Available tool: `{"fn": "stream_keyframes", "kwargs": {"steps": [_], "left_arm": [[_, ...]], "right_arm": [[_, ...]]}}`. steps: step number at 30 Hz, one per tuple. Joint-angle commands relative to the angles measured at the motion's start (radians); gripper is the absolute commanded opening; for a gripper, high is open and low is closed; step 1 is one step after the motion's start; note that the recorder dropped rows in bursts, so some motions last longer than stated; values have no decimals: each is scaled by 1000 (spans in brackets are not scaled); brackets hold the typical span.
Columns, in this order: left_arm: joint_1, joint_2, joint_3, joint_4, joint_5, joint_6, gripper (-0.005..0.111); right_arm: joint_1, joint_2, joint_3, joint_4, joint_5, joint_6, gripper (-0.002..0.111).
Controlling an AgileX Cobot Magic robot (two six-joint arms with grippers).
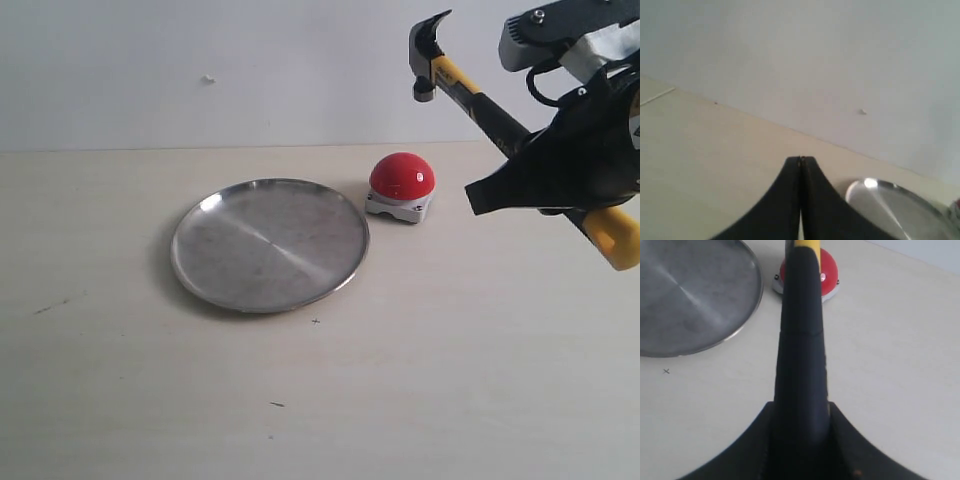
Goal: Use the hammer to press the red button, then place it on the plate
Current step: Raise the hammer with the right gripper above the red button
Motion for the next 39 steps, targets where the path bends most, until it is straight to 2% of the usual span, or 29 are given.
{"fn": "stream_keyframes", "kwargs": {"steps": [1,6,15,25,27,28,33,36,39], "left_arm": [[2,-4,71,59,-94,4,0],[2,-4,109,81,-35,43,0],[2,-4,109,85,-149,68,0],[-4,-4,109,81,-160,71,0],[-42,-4,109,81,-158,71,0],[-87,-4,109,81,-158,71,0],[-220,14,109,83,-158,71,0],[-261,14,109,83,-164,71,0],[-266,14,109,83,-164,71,0]], "right_arm": [[-4,-19,-7,-29,-29,-16,0],[-4,-19,-7,-27,-53,-11,0],[-4,-19,-7,-30,-98,11,0],[-4,-19,-7,-73,-155,13,0],[-4,-19,-7,-71,-143,15,0],[-4,-19,-7,-71,-136,15,0],[-4,-19,-7,-71,-128,15,0],[-4,-19,-7,-71,-128,15,0],[-4,-19,-7,-71,-131,15,0]]}}
